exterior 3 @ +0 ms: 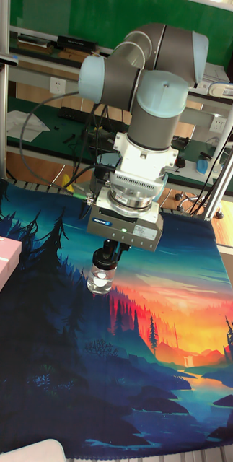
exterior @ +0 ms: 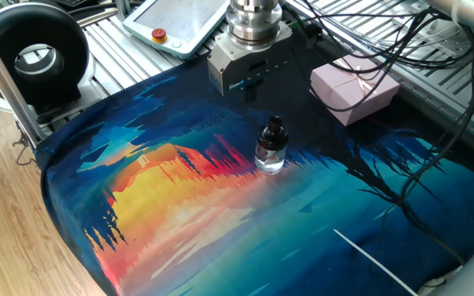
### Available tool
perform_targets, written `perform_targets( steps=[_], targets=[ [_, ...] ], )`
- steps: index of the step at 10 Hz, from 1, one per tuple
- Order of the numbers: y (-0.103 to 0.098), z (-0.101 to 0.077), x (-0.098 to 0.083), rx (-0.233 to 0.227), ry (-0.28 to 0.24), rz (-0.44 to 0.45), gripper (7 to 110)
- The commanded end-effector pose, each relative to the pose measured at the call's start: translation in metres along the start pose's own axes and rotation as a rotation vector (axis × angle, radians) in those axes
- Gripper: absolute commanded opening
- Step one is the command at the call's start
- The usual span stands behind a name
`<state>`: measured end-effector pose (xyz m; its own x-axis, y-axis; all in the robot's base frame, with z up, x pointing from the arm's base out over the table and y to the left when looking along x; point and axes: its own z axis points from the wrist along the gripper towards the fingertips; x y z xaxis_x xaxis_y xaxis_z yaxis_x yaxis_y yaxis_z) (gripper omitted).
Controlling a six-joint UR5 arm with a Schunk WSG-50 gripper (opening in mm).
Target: Unscrew the lid from the jar
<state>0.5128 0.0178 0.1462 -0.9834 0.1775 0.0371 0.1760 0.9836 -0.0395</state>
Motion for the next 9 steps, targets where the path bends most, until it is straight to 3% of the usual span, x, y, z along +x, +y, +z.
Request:
perform_targets(
  steps=[1,3,6,9],
  targets=[
    [0.001,-0.009,0.016,-0.014,0.026,0.006,7],
    [-0.005,-0.013,0.018,-0.047,0.014,-0.026,7],
    [-0.019,-0.003,0.033,-0.049,-0.025,-0.095,7],
    [-0.026,-0.007,0.044,-0.030,-0.035,-0.178,7]
  ],
)
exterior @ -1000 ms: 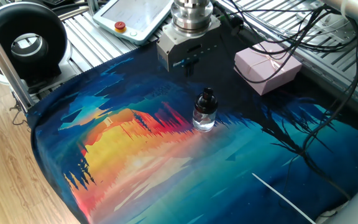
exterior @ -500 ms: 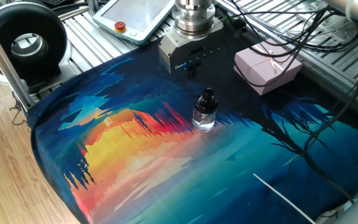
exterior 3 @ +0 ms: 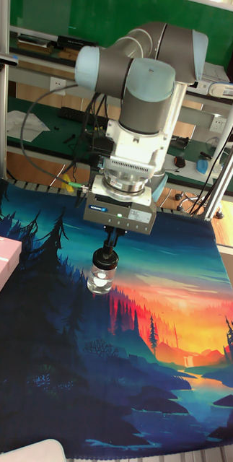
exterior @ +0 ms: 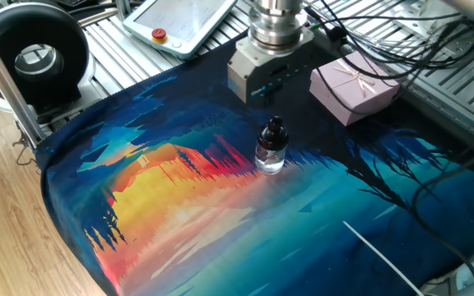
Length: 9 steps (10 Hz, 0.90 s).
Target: Unscrew the lid from the jar
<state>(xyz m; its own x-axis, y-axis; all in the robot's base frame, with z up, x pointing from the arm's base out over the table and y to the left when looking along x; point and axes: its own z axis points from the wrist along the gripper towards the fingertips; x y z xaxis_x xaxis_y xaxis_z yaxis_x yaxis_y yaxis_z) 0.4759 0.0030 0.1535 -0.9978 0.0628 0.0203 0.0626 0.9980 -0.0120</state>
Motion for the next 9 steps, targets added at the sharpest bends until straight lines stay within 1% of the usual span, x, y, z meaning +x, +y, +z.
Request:
perform_targets(
  steps=[1,2,3,4,5,6,7,8,9],
  targets=[
    [0.008,-0.007,0.009,-0.061,-0.027,-0.081,7],
    [0.014,-0.013,0.007,-0.094,-0.033,-0.090,7],
    [0.016,-0.015,0.017,-0.115,-0.007,-0.105,7],
    [0.014,-0.014,0.024,-0.116,0.014,-0.186,7],
    [0.019,-0.017,0.022,-0.133,-0.005,-0.245,7],
    [0.010,-0.018,0.030,-0.106,0.023,-0.298,7],
    [0.000,-0.015,0.031,-0.069,0.037,-0.391,7],
    [0.012,-0.013,0.024,-0.110,0.002,-0.449,22],
    [0.013,-0.011,0.026,-0.121,0.000,-0.483,22]
  ],
)
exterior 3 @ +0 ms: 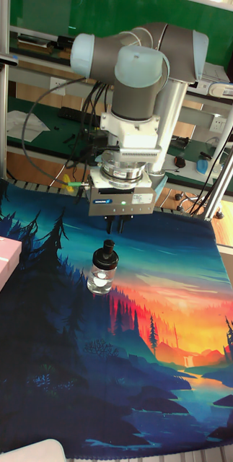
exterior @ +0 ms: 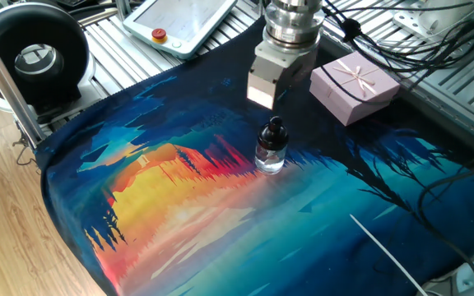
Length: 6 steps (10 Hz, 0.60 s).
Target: Unscrew the lid from the jar
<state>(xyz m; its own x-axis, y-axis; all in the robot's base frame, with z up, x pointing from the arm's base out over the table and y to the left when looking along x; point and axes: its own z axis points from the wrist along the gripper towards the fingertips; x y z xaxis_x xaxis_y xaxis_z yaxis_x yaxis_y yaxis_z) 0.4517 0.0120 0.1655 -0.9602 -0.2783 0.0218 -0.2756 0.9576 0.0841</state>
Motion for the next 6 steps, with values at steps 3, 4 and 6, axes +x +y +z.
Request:
perform_targets(
  steps=[3,4,6],
  targets=[
    [-0.001,0.005,0.000,-0.020,-0.025,-0.287,44],
    [-0.004,0.008,-0.005,-0.007,-0.035,-0.326,44],
    [-0.015,0.013,-0.012,0.042,-0.036,-0.382,44]
  ],
)
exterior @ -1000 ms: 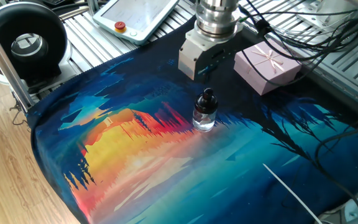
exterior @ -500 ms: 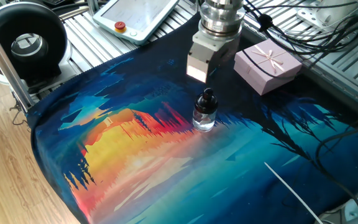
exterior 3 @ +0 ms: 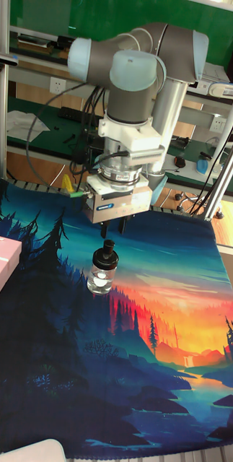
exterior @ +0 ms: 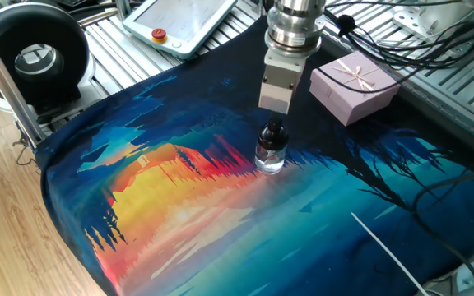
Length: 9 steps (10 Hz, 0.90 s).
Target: Unscrew the lid from the jar
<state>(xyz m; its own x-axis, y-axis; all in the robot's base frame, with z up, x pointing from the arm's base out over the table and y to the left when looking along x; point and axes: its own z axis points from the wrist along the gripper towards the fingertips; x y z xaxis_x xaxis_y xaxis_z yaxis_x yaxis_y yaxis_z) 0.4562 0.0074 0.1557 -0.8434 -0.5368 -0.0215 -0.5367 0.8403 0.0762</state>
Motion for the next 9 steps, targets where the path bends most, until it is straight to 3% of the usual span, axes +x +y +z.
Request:
perform_targets(
  steps=[1,3,7,9],
  targets=[
    [-0.017,0.007,-0.007,0.068,0.005,-0.147,44],
    [-0.006,0.012,-0.013,0.051,-0.009,-0.186,44],
    [-0.008,0.022,-0.011,0.054,0.004,-0.248,44],
    [-0.002,0.023,-0.012,0.030,-0.002,-0.268,44]
  ],
)
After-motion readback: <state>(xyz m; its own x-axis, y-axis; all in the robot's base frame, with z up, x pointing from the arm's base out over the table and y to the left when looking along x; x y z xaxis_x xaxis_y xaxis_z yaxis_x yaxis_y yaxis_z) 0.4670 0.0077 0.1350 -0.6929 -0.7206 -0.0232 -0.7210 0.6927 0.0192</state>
